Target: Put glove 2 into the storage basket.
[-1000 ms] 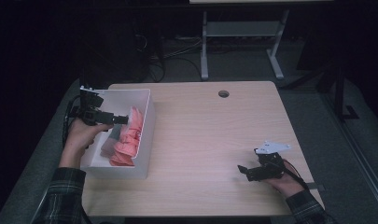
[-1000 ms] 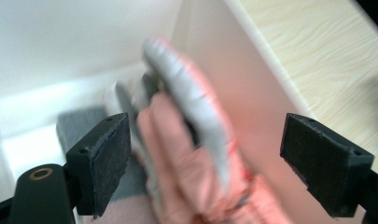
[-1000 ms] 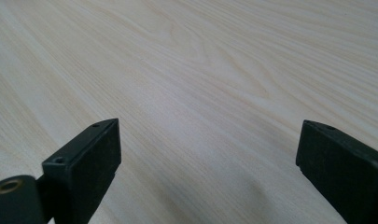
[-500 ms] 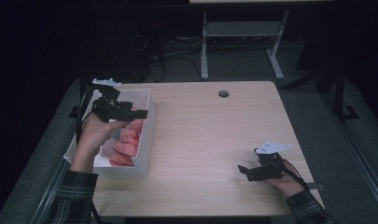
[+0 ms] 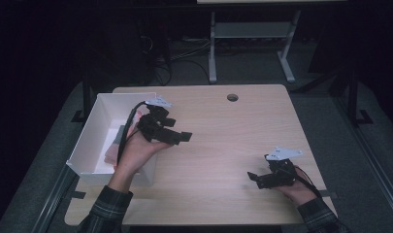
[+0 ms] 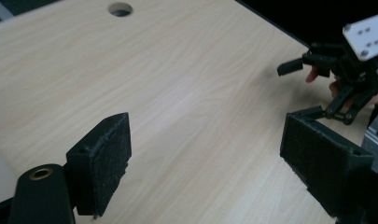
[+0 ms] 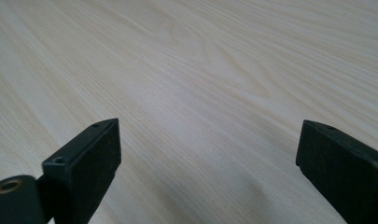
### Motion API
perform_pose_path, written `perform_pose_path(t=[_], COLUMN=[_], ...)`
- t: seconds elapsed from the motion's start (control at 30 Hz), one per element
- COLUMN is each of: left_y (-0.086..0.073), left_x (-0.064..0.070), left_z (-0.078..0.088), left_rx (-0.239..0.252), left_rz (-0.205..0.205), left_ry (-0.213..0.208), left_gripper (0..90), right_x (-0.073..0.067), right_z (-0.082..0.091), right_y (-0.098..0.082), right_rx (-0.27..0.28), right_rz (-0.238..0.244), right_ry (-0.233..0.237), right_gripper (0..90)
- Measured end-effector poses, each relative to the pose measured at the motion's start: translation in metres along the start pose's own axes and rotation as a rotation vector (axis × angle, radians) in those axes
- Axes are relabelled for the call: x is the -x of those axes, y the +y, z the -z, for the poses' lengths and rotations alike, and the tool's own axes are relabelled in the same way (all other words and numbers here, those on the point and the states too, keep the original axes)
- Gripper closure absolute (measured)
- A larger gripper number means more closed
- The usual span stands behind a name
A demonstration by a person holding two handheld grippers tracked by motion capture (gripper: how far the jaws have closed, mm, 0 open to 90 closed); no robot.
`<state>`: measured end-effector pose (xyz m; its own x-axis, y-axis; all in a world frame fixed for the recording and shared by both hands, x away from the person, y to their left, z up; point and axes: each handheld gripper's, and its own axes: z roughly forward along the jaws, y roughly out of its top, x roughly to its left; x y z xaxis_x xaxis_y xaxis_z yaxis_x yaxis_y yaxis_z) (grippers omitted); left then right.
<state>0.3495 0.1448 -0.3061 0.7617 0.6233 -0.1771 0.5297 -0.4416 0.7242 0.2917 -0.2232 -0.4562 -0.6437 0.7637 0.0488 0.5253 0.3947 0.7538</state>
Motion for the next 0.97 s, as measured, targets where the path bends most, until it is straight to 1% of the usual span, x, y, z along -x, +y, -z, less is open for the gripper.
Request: perform_pose_path(t=[0.13,0.17,0.2,0.27,0.33,0.37,0.43,0.47,0.5,0.53,0.67,0.7,0.77,0.8,0.83,0.9,0.93,0.97], left_y=[-0.007,-0.009,-0.011,-0.016,-0.022,-0.025,-0.031,-0.035,-0.038,-0.041,-0.057,-0.06,-0.066,-0.068,-0.069,-0.072,-0.073,-0.073], left_x=[0.01,0.013,0.015,0.019,0.021,0.022,0.023,0.025,0.025,0.026,0.03,0.03,0.031,0.031,0.03,0.03,0.031,0.03], left_z=[-0.022,-0.027,-0.032,-0.043,-0.053,-0.058,-0.067,-0.072,-0.076,-0.081,-0.097,-0.099,-0.104,-0.105,-0.106,-0.106,-0.107,-0.106], left_rx=[-0.04,-0.048,-0.06,-0.069,-0.09,-0.09,-0.093,-0.098,-0.107,-0.107,-0.121,-0.135,-0.142,-0.138,-0.137,-0.134,-0.121,-0.123], left_rz=[-0.026,-0.026,-0.038,-0.042,-0.051,-0.05,-0.063,-0.061,-0.076,-0.079,-0.108,-0.114,-0.114,-0.108,-0.116,-0.116,-0.11,-0.125], left_ry=[-0.012,-0.015,-0.017,-0.023,-0.038,-0.05,-0.059,-0.064,-0.066,-0.07,-0.081,-0.084,-0.089,-0.094,-0.094,-0.098,-0.096,-0.096], left_gripper=[16.3,16.3,16.3,16.3,16.3,16.3,16.3,16.3,16.3,16.3,16.3,16.3,16.3,16.3,16.3,16.3,16.3,16.3], right_x=[0.0,0.0,0.0,0.0,0.0,-0.001,-0.001,-0.001,-0.001,-0.001,-0.002,-0.002,-0.002,-0.002,-0.001,-0.002,-0.002,-0.002], right_z=[0.0,0.0,0.0,0.0,0.0,0.0,0.001,0.001,0.001,0.002,0.003,0.004,0.005,0.005,0.005,0.006,0.006,0.006], right_y=[0.0,0.0,0.0,-0.001,-0.001,-0.001,-0.002,-0.003,-0.003,-0.004,-0.006,-0.006,-0.008,-0.008,-0.009,-0.01,-0.01,-0.011], right_rx=[0.0,0.0,0.0,-0.002,-0.005,-0.003,-0.004,-0.004,-0.005,-0.007,-0.012,-0.012,-0.015,-0.015,-0.015,-0.015,-0.014,-0.018], right_rz=[0.003,0.003,0.004,0.012,0.011,0.007,0.009,0.008,0.015,0.009,0.013,0.014,0.013,0.013,0.015,0.005,0.004,0.011], right_ry=[-0.001,-0.001,-0.001,-0.003,-0.003,-0.002,-0.001,-0.003,-0.006,-0.005,-0.01,-0.011,-0.015,-0.016,-0.017,-0.019,-0.019,-0.025], right_gripper=[6.3,6.3,6.3,6.3,6.3,6.3,6.3,6.4,6.3,6.3,6.3,6.3,6.3,6.3,6.3,6.3,6.3,6.3])
